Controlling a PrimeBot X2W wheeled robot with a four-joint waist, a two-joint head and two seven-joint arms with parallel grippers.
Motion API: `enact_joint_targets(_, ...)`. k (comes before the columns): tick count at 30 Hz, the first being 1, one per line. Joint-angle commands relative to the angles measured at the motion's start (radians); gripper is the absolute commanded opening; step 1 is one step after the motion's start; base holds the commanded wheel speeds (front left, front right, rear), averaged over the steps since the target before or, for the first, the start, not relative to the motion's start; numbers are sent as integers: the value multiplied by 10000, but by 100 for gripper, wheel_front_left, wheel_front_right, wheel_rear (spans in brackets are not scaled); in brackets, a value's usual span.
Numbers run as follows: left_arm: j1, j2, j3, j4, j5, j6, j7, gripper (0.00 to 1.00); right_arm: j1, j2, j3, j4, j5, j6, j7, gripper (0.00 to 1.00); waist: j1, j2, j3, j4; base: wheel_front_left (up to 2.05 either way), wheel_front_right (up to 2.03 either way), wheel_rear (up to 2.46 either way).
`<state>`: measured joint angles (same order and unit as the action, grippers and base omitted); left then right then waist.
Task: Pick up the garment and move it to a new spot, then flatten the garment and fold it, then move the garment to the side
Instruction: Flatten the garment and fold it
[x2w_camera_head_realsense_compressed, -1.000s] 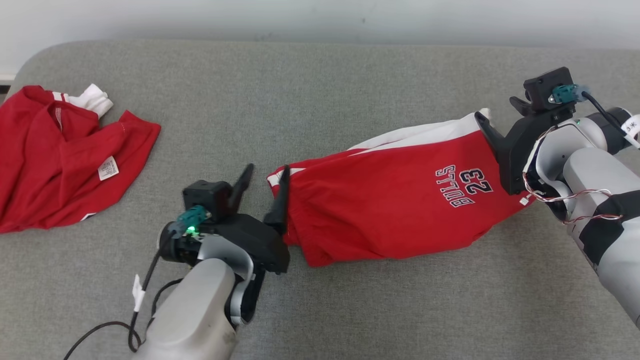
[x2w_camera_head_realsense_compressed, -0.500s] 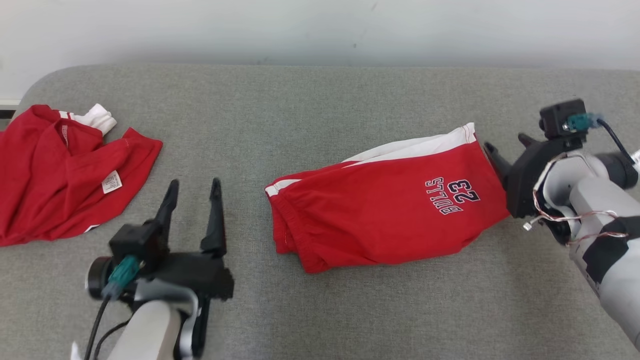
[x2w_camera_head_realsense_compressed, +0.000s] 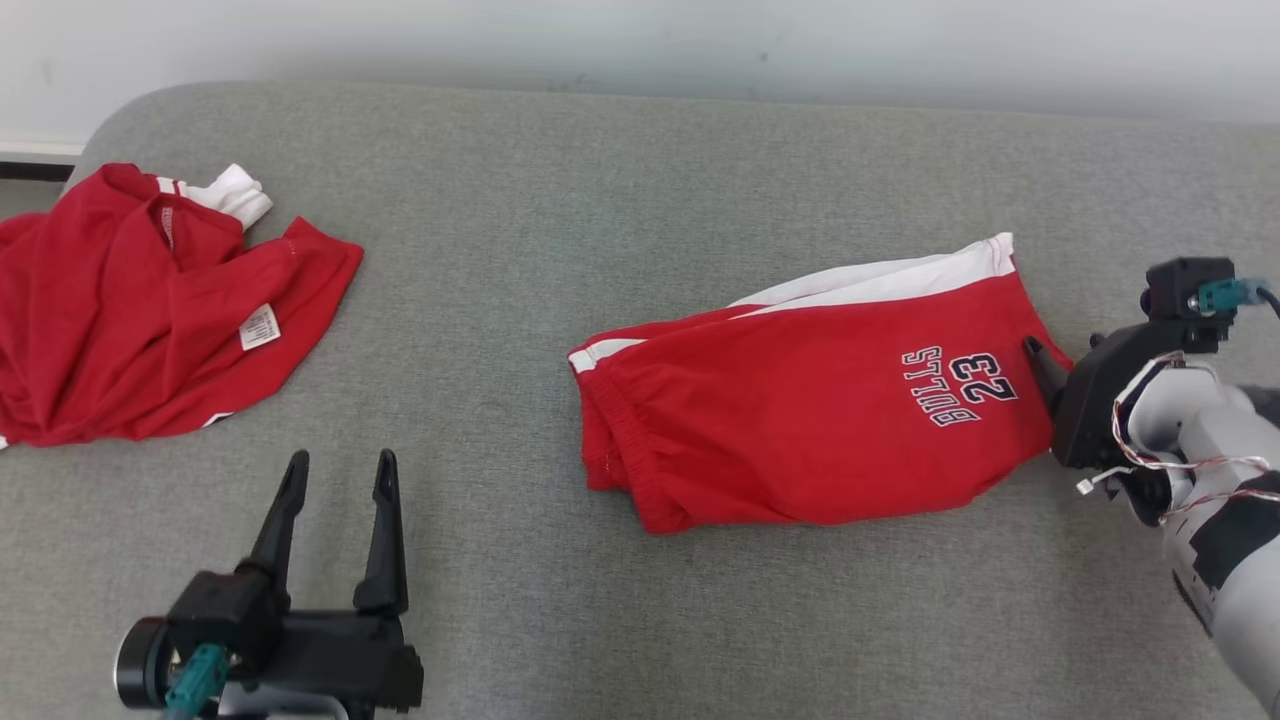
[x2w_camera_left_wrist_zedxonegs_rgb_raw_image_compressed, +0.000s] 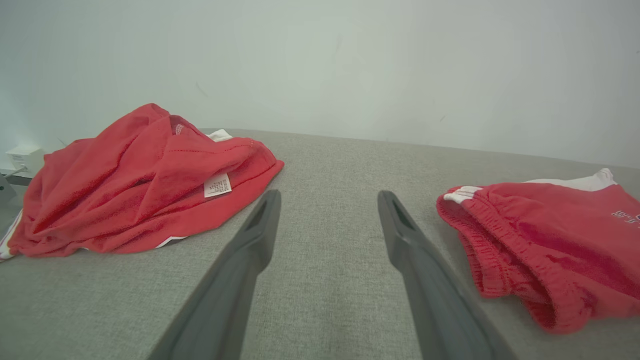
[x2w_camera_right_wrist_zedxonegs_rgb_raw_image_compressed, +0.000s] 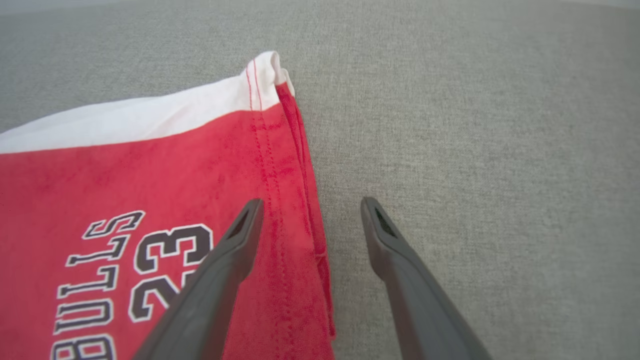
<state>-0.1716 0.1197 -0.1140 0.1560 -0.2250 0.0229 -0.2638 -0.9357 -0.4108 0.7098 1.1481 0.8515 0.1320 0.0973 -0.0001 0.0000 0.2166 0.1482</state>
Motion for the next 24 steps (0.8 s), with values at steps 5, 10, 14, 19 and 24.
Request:
enact_joint_targets(5, 713, -256, 303, -411, 428, -210, -9, 100, 309, 162, -110, 331, 276, -27, 202, 100, 1, 0, 90, 249, 0, 0, 0)
enact_joint_targets(10, 890, -412, 384, -432, 673, -435, -9, 100, 278, 243, -61, 665, 189, -27, 199, 100, 1, 0, 143, 358, 0, 0, 0)
enact_joint_targets(14, 668, -493, 457, -325, 802, -628, -9, 100, 207, 348, -174, 914, 282, -27, 153, 100, 1, 0, 151, 398, 0, 0, 0)
enact_joint_targets(19, 490, -568, 469, -212, 940, -772, -9, 100, 243, 539, -130, 1057, 341, -27, 470, 0, 1, 0, 133, 383, 0, 0, 0)
enact_joint_targets(24, 433, -604, 586, -131, 962, -838, -10, 100, 145, 472, -193, 1120, 325, -28, 87, 0, 1, 0, 107, 230, 0, 0, 0)
